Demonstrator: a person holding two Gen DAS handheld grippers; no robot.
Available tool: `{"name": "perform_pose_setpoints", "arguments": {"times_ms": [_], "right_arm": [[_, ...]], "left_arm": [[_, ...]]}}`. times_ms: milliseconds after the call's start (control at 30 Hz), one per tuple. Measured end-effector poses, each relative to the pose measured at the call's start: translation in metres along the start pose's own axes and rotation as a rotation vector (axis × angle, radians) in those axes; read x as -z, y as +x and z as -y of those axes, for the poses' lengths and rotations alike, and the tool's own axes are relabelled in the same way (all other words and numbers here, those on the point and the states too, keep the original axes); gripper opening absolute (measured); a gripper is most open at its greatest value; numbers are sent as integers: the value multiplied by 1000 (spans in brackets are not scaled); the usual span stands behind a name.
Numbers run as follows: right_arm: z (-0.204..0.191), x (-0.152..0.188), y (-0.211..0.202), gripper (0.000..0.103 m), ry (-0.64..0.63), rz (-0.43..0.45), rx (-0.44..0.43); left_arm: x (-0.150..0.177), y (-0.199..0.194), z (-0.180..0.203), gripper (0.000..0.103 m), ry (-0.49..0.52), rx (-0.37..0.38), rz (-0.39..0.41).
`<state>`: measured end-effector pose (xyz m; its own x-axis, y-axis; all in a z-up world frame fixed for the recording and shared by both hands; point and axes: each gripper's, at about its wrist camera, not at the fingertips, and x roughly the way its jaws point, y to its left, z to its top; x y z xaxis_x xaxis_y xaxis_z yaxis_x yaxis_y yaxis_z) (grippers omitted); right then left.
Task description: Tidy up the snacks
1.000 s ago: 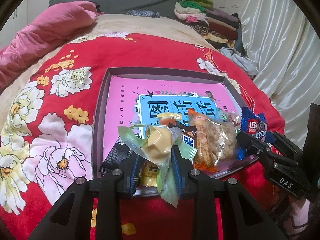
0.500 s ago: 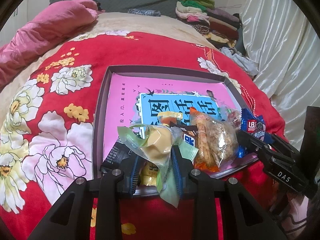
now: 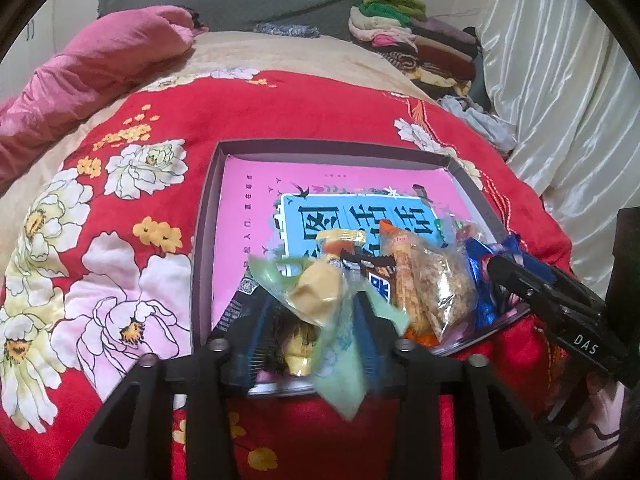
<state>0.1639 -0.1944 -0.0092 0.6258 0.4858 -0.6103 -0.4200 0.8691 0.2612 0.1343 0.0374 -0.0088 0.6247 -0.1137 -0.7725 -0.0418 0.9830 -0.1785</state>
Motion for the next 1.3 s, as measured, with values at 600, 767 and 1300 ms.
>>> {"name": "perform_pose_setpoints", "arguments": {"times_ms": [600,767,1300], "right_arm": [[-22,6,-58,82,-37,138,37],[-45,19,-67,88,-74,107,68],[-74,54,-99,98,-43,40,96]], "left_arm": [[20,-35,2,79,-11,-21,32],[42,-50,3,80,-35,-34,24],[75,-76,18,80,-24,-66,9]]}}
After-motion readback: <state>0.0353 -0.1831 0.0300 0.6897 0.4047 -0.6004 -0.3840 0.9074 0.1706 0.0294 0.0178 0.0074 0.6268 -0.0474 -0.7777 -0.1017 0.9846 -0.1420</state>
